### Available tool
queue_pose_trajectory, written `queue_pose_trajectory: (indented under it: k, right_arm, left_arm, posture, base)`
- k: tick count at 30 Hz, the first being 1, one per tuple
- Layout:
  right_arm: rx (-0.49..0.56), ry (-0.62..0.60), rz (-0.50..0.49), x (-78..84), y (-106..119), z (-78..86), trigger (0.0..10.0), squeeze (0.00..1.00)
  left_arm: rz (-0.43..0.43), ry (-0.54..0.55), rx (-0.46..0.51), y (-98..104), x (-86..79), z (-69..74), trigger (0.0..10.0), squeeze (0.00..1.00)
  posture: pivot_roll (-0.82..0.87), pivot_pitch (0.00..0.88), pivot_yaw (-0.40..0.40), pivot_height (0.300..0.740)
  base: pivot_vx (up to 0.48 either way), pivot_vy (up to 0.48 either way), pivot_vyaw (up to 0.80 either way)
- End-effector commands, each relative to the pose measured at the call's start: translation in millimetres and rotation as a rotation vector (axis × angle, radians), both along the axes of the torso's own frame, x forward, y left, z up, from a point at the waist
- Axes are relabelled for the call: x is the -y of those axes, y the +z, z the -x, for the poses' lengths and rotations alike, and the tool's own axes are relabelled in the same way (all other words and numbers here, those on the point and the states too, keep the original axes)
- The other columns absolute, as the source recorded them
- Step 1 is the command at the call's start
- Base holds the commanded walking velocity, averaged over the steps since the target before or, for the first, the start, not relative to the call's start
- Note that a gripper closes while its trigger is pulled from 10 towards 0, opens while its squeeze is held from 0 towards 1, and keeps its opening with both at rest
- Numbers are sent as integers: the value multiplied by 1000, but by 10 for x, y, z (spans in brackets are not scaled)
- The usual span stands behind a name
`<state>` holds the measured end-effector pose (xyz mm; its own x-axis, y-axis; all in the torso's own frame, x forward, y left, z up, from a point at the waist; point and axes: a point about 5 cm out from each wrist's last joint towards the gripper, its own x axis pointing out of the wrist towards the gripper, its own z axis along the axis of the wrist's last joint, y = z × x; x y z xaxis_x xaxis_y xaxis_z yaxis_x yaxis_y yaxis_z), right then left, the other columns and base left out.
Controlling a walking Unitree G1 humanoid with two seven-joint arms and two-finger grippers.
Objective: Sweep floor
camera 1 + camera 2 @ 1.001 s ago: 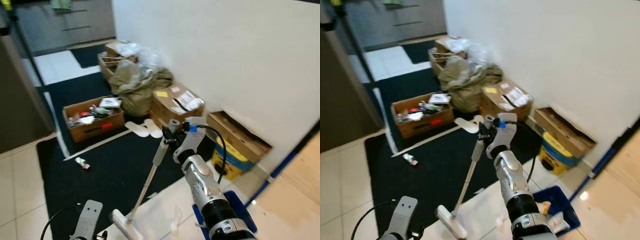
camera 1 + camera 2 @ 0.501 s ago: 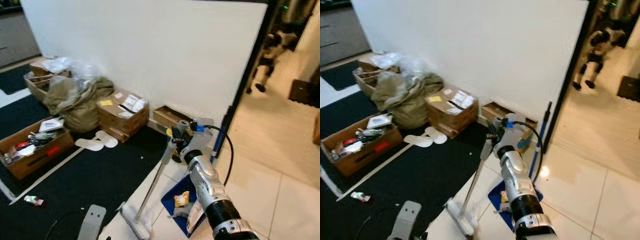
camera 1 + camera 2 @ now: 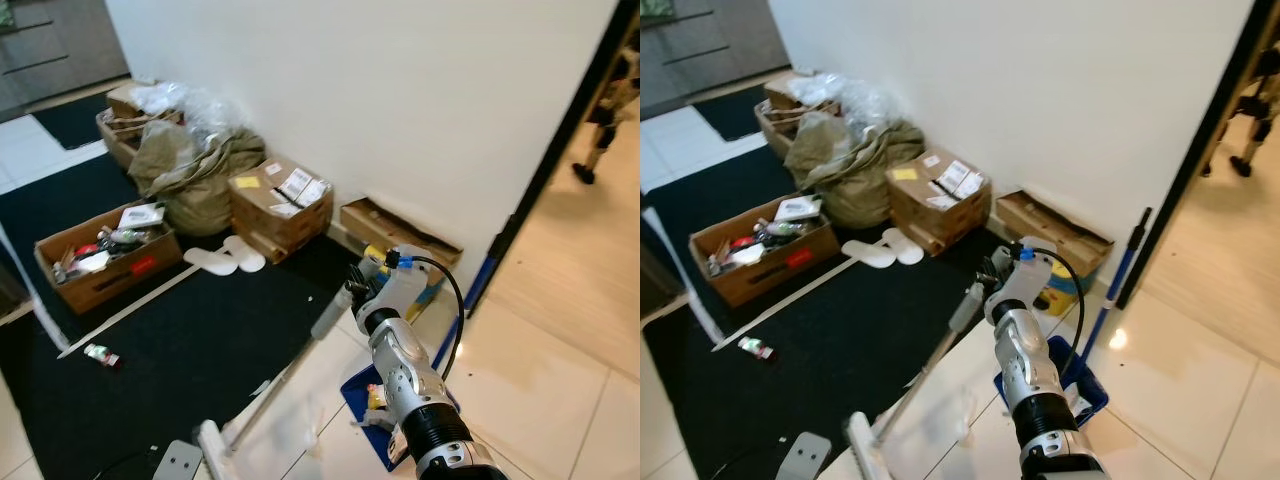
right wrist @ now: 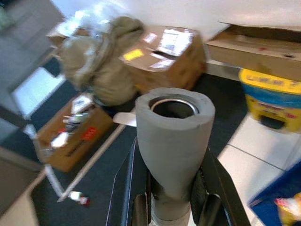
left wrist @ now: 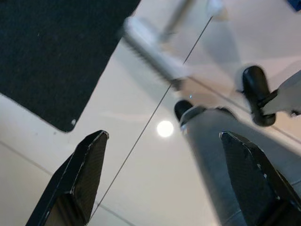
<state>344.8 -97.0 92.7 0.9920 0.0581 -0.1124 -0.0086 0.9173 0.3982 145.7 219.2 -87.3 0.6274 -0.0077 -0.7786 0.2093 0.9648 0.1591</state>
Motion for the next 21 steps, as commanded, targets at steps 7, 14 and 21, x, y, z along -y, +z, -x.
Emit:
queue_pose_trajectory:
  k: [7,14,21]
  right_arm:
    - [150,-167,-132,-166,271,-29,10000,0]
    - [150,-309,-156,-45,258,-31,10000,0]
    - [177,-358,-93,-24,287,-35,10000,0]
  left_arm:
    - [-13,-23,-22,-27,-95,189,10000,0]
    - [-5,-58,0,-22,-59,205,10000,0]
    - [-5,-65,25,8,-74,155,10000,0]
  posture:
    - [57,267,37,740]
    - [69,300,41,740]
    - [78,317,45,740]
  base:
    - [0,0,0]
    - [0,0,0]
    - [0,0,0]
